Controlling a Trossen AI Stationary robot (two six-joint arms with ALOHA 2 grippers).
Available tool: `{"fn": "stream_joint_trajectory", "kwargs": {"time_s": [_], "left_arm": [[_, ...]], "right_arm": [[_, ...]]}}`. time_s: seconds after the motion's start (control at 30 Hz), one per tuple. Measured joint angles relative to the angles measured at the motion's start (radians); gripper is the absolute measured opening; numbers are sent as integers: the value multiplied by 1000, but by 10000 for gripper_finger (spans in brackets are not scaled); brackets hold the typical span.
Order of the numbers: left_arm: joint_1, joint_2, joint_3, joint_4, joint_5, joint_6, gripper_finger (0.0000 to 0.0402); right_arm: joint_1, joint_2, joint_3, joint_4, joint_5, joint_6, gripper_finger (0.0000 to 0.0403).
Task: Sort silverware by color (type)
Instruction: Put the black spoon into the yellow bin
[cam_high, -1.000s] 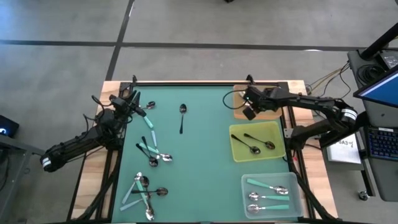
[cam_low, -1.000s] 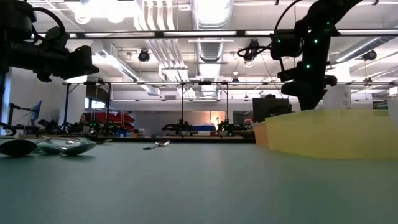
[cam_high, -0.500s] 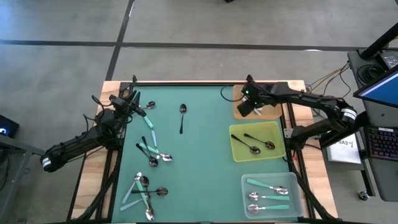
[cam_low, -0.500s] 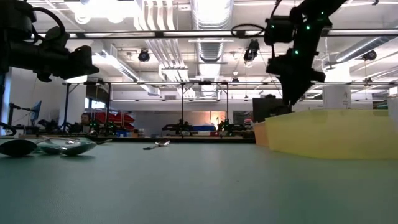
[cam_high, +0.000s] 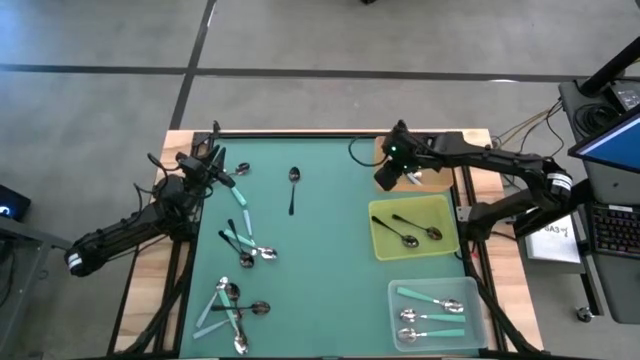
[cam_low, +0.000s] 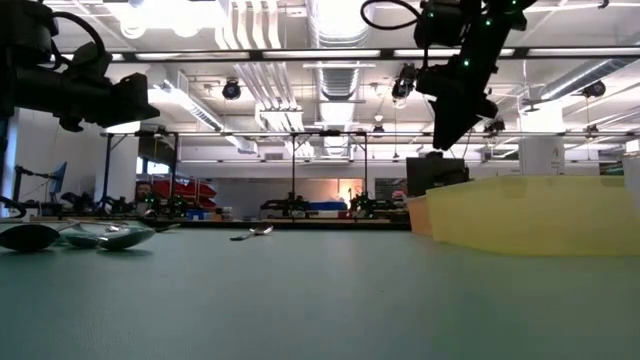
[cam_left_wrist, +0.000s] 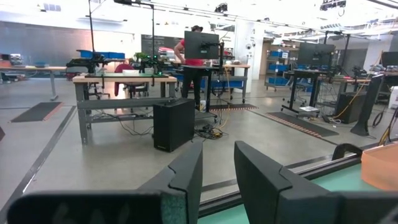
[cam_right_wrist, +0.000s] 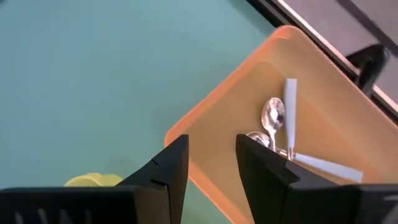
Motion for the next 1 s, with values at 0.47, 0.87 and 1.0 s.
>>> {"fn": "stream_joint_trajectory", "kwargs": {"time_s": [0.47, 0.87, 1.0], "left_arm": [[0, 3, 0, 23, 1, 7, 77], [-1, 81, 0, -55, 360, -425, 77], [-5, 216, 0, -79, 386, -499, 77]], "right_arm": [[10, 3, -112, 53, 1, 16, 124], [10, 3, -130, 120, 1, -27, 119], [10, 3, -132, 132, 1, -45, 121]]}}
